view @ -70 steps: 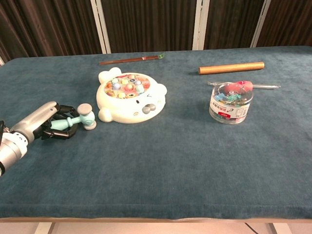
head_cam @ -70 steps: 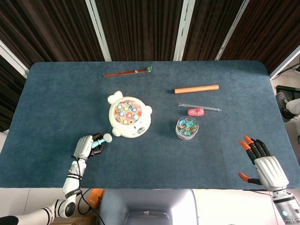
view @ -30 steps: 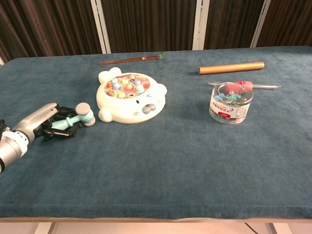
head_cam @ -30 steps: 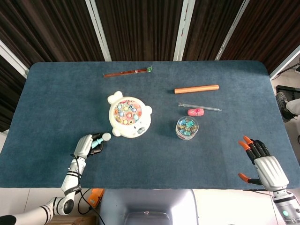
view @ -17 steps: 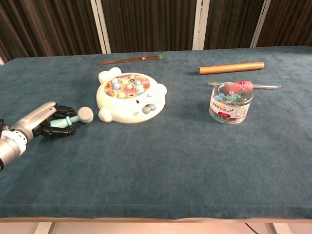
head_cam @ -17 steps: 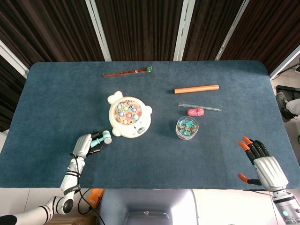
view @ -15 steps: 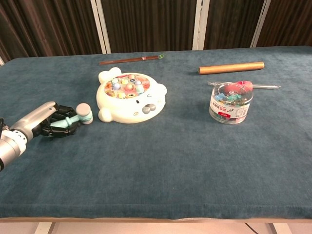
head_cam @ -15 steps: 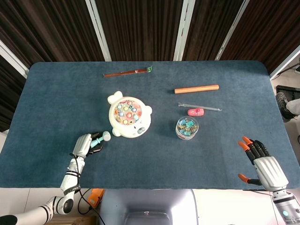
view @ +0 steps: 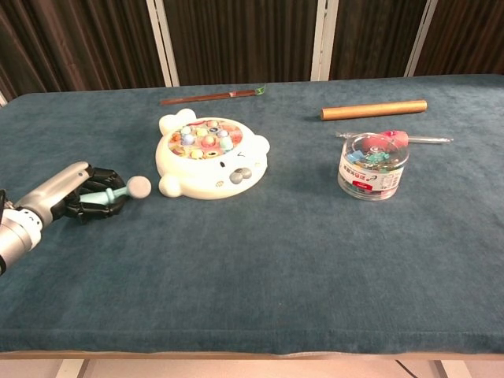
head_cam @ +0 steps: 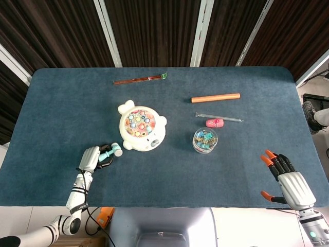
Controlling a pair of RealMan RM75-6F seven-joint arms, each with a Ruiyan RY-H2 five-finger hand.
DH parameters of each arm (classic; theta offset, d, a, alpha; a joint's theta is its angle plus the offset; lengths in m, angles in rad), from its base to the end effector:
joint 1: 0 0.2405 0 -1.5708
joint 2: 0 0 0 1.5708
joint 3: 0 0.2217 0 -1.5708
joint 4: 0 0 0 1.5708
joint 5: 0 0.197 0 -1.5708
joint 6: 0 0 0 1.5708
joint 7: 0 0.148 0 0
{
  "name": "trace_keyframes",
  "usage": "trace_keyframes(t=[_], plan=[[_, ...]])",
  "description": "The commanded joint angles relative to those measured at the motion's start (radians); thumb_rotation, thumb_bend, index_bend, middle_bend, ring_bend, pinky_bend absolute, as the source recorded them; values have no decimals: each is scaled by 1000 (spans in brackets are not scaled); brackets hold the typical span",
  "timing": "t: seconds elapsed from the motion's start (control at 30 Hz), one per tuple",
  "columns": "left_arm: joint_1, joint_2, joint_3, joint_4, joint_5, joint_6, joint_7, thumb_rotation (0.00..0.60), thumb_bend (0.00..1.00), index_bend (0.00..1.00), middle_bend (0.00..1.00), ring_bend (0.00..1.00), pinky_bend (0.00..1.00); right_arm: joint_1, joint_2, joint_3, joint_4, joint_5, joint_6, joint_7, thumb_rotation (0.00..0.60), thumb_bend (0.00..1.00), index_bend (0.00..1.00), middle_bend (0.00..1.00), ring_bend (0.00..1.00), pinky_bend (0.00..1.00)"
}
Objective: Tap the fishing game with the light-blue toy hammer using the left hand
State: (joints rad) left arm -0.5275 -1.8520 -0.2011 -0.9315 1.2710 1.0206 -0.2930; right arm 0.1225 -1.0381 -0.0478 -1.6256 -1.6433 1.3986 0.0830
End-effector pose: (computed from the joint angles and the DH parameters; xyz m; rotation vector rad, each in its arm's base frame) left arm -0.2247 0.3133 -0.0380 -1.4002 -1.3822 -1.1115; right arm -0.2687 -0.1688 0.1450 1.6178 -0.9750 0.8784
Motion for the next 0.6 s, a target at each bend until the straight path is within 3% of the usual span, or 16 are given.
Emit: trace_keyframes(t=[0.03, 0.6], plan=[[0, -5, 0, 11, -4, 0, 19, 452, 428, 479, 317, 148, 27, 1, 0, 0, 0, -1, -1, 0, 600, 305, 0, 0, 0, 0], [-15, -14, -26, 22, -31, -18, 41, 445, 384, 473, 295, 106, 0, 4, 2, -5, -2, -6, -6, 3, 600, 305, 0, 0, 0, 0]])
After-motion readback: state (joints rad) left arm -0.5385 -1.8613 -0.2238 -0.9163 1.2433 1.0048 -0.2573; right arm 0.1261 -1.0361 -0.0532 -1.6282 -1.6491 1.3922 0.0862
